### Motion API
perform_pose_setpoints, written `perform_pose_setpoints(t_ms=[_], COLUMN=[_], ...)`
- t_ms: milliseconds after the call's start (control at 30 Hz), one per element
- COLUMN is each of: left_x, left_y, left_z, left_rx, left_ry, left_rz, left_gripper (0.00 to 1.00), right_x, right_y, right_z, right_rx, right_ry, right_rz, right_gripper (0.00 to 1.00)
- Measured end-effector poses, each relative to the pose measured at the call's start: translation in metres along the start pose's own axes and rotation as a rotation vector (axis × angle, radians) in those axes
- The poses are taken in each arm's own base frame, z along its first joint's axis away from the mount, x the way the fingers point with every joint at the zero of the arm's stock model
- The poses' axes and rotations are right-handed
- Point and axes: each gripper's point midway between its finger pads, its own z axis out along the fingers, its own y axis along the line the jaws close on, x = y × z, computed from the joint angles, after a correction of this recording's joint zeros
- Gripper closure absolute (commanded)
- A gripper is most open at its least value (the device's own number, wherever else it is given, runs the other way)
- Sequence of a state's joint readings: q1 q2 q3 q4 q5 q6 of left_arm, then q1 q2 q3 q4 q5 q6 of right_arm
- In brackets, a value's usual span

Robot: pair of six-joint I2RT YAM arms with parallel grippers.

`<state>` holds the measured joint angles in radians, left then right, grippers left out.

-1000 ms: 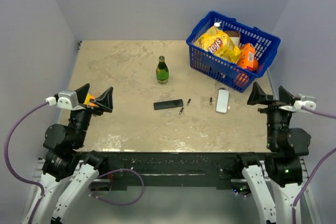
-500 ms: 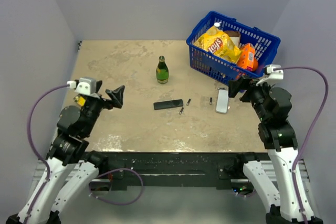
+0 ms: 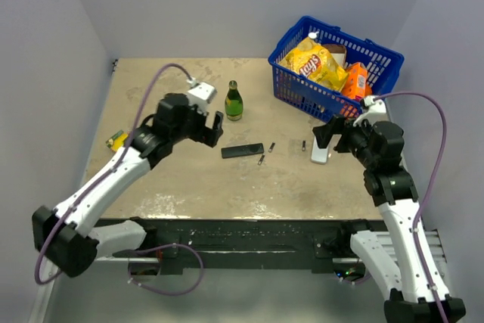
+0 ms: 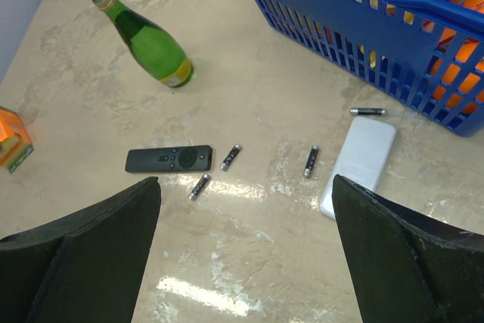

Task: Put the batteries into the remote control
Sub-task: Pick up the remote control from the center of the board.

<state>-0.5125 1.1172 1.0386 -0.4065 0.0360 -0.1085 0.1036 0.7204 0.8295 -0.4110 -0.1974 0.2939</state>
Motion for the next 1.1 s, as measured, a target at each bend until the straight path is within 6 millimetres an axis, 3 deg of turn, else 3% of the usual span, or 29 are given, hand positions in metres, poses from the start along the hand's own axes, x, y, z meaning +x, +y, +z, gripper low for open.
perform_pose_setpoints(t_ms=[167, 333, 500, 700, 833, 933, 1100], left_x=[0.052, 0.105, 0.143, 0.158, 0.151, 0.141, 0.139], left_y=[-0.051, -0.092, -0.096, -0.083, -0.062, -0.05, -0.056], left_z=[0.046, 0.085, 0.121, 0.145, 0.162, 0.177, 0.193], left_rx=[0.068, 0.151, 0.189, 0.207, 0.187, 0.179, 0.242], left_ry=[0.241, 0.444, 0.598, 0.666, 0.668, 0.652, 0.642], left_rz=[0.213, 0.446, 0.578, 0.653, 0.646, 0.632, 0.63], left_gripper=[0.02, 0.12, 0.11, 0.12, 0.12, 0.14, 0.16], right_x=[-0.006, -0.012, -0.013, -0.01, 0.002, -0.002, -0.002], right_y=[0.005, 0.006, 0.005, 0.004, 0.002, 0.004, 0.004], right_z=[-0.017, -0.026, -0.028, -0.031, -0.037, -0.044, -0.045], right_rx=[-0.02, -0.019, -0.012, -0.014, -0.017, -0.026, -0.02], right_ry=[-0.069, -0.112, -0.122, -0.131, -0.141, -0.175, -0.178], right_rz=[-0.02, -0.034, -0.042, -0.05, -0.051, -0.059, -0.058], right_gripper=[0.02, 0.02, 0.02, 0.02, 0.02, 0.02, 0.02])
